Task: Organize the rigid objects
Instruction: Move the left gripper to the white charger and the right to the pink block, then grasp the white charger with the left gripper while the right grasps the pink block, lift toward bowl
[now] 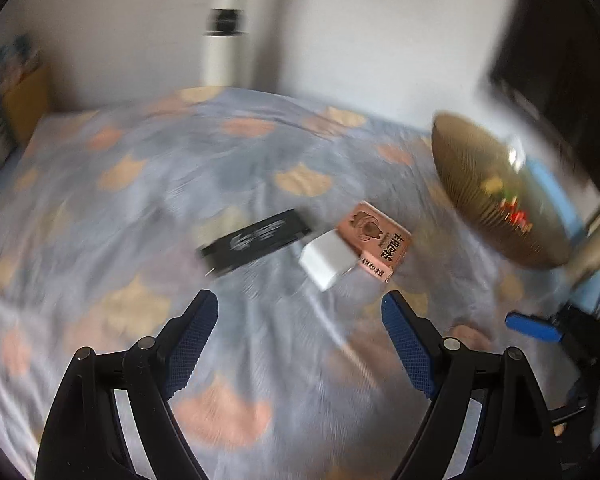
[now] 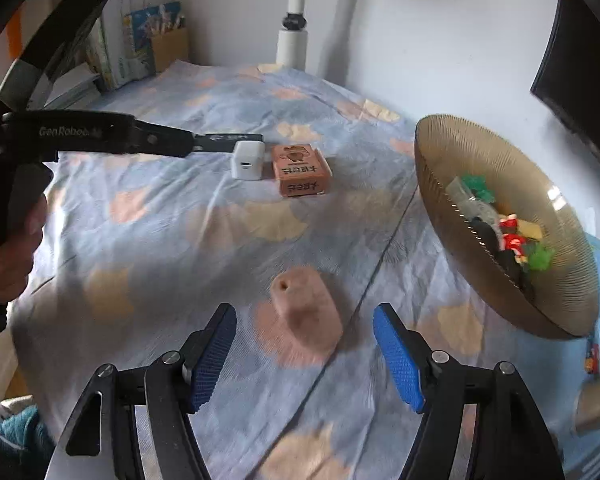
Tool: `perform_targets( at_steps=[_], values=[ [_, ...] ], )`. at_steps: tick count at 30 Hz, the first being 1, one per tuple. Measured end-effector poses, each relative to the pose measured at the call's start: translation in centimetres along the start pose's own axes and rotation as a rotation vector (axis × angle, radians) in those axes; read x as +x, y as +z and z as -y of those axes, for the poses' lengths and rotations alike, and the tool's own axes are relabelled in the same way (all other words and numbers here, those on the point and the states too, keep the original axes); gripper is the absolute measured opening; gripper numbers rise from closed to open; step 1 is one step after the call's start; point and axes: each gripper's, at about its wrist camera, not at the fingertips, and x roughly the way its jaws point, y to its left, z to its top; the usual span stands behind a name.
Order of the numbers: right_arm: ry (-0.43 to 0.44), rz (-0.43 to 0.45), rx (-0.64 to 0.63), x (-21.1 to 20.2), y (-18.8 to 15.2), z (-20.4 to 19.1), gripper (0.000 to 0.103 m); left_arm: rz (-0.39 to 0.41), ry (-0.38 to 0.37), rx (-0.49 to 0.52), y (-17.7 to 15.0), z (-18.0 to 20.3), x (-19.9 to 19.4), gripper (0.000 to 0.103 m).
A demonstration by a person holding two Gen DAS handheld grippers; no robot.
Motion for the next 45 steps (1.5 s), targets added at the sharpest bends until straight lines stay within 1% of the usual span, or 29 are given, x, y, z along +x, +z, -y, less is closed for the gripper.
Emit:
perform_targets(
  at_steps=[1,3,5,6,9,11,12,13,14,15,16,17,20,24,27,28,31,34,35,36,37,39,41,43,44,45],
  values=[
    [0.013,0.003,0.008,0.6,0.1,0.3,0.068,-0.013,-0.001,0.030,0.4,0.4,1.2,0.082],
    [0.037,0.012,0.014,1.2,0.2,0.5,0.068,-0.028,-0.018,0.045,0.8,0.6,2.5,0.082],
    [0.048,0.018,0.003,1.6,0.1,0.4,0.067,-0.029,-0.034,0.054,1.3,0.6,3.6,0.076],
    [0.048,0.025,-0.011,1.7,0.1,0.3,0.067,-0.031,-0.045,0.053,1.5,0.6,3.9,0.071],
    [0.029,0.031,-0.044,2.3,0.0,0.0,0.067,-0.031,-0.074,0.043,1.9,0.7,4.4,0.069],
    [0.023,0.026,-0.048,2.8,0.0,0.1,0.067,-0.029,-0.082,0.043,2.1,1.0,4.7,0.066],
    [0.031,0.029,-0.044,2.9,0.0,0.2,0.067,-0.022,-0.078,0.043,2.2,1.1,4.8,0.059],
    [0.044,0.033,-0.035,3.0,0.0,0.5,0.067,-0.022,-0.068,0.043,2.2,1.1,4.9,0.049],
    [0.054,0.034,-0.027,3.1,0.0,0.6,0.065,-0.022,-0.062,0.043,2.2,1.1,4.9,0.045],
    [0.071,0.033,-0.018,3.1,0.0,0.8,0.059,-0.019,-0.055,0.042,2.2,1.1,4.9,0.038],
    [0.090,0.035,-0.008,3.1,0.0,1.0,0.056,-0.019,-0.061,0.037,2.2,1.0,4.9,0.037],
    [0.089,0.039,-0.006,3.1,0.0,1.1,0.053,-0.020,-0.065,0.034,2.2,0.9,4.9,0.037],
    [0.094,0.044,-0.001,3.0,0.0,1.1,0.039,-0.017,-0.055,0.025,1.9,0.8,4.4,0.037],
    [0.100,0.046,-0.004,2.6,-0.3,0.7,0.039,-0.007,-0.038,-0.007,0.6,0.6,3.1,0.037],
    [0.134,0.040,-0.017,2.1,-0.7,-0.2,0.039,0.015,-0.010,-0.037,-0.6,0.2,1.6,0.035],
    [0.159,0.039,-0.035,1.8,-1.0,-0.8,0.039,0.025,0.016,-0.051,-1.2,-0.1,0.8,0.035],
    [0.183,0.034,-0.075,1.2,-1.7,-2.2,0.039,0.060,0.090,-0.054,-2.8,-0.6,-0.9,0.035],
    [0.188,0.025,-0.087,0.7,-2.4,-3.0,0.040,0.070,0.113,-0.055,-3.9,-1.1,-1.9,0.034],
    [0.188,0.020,-0.084,0.6,-2.7,-3.1,0.047,0.074,0.106,-0.063,-4.3,-1.3,-2.2,0.034],
    [0.190,0.010,-0.080,0.6,-2.8,-3.0,0.064,0.075,0.100,-0.069,-4.6,-1.4,-2.4,0.034],
    [0.187,0.001,-0.078,0.7,-3.0,-3.1,0.068,0.077,0.092,-0.077,-5.0,-1.5,-2.6,0.034],
    [0.168,0.010,-0.074,0.5,-3.4,-3.3,0.068,0.079,0.092,-0.082,-5.3,-1.6,-2.7,0.034],
    [0.164,0.014,-0.059,0.6,-3.4,-3.2,0.068,0.075,0.075,-0.083,-5.3,-1.6,-2.6,0.034],
    [0.154,0.020,-0.045,0.6,-3.4,-3.4,0.063,0.032,0.043,-0.076,-5.5,-1.5,-2.1,0.036],
    [0.156,0.024,-0.052,0.5,-3.4,-3.7,0.054,0.017,0.034,-0.081,-5.5,-1.6,-1.9,0.039],
    [0.159,0.029,-0.064,0.3,-3.5,-4.0,0.048,0.008,0.038,-0.087,-5.6,-1.7,-1.8,0.048]
  ],
)
